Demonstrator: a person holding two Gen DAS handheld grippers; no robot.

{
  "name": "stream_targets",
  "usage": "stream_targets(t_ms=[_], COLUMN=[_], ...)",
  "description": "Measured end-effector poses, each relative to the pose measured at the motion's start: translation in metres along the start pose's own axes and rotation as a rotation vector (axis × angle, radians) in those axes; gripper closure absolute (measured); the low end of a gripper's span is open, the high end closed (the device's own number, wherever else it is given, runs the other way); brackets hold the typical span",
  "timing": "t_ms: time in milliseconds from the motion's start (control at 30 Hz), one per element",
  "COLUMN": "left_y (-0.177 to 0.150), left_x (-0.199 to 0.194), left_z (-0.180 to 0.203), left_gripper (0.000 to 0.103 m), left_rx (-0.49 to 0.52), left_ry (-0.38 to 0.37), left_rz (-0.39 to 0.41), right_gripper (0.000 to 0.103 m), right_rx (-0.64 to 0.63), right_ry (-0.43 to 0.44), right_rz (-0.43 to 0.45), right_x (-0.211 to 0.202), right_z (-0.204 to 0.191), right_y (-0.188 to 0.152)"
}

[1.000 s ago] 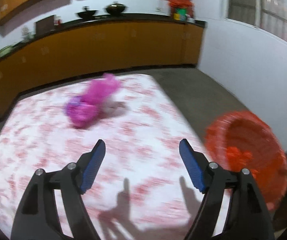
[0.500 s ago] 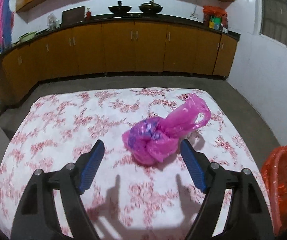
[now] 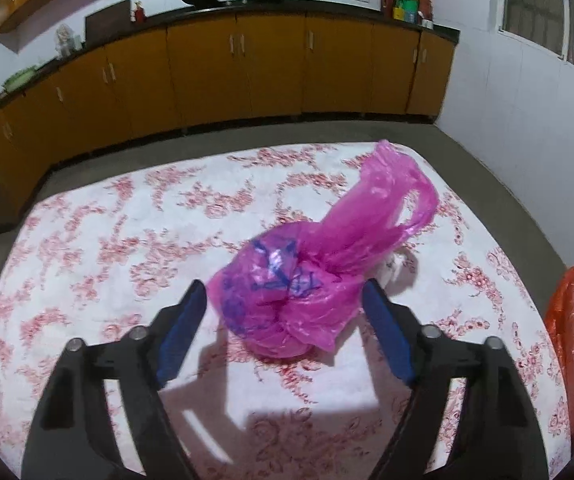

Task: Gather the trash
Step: 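Lower the left tool onto the pink bag and close it, then grasp the small clear plastic bag with the right tool while the left tool holds the pink bag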

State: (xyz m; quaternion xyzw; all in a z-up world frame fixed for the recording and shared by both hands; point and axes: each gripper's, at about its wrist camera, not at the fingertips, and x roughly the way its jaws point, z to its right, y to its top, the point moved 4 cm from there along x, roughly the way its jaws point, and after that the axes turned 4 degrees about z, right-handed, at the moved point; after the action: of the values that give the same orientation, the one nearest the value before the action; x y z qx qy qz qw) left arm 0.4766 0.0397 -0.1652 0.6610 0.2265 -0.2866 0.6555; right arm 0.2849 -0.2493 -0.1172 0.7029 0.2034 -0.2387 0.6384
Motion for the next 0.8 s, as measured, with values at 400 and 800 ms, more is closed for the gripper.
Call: stream_targets(t_ms=[400,800], left_y=[-0.006,-0.034], left_x=[-0.011,-0.062], left_z=[-0.013,-0.086], left_gripper=[0.049,0.049], left_rx=[-0.014,-0.093], left_ry=[-0.011,0.130], left_rz=[0.024,0.045], right_gripper=[0.031,0.031], right_rx=[-0.029,-0.096], right_ry=[0.011,0.081], right_rz=[-0.007,-0.008], right_x=[0.001,0.015], right_z=[-0.012,-0.068], right_y=[0.001,0.009])
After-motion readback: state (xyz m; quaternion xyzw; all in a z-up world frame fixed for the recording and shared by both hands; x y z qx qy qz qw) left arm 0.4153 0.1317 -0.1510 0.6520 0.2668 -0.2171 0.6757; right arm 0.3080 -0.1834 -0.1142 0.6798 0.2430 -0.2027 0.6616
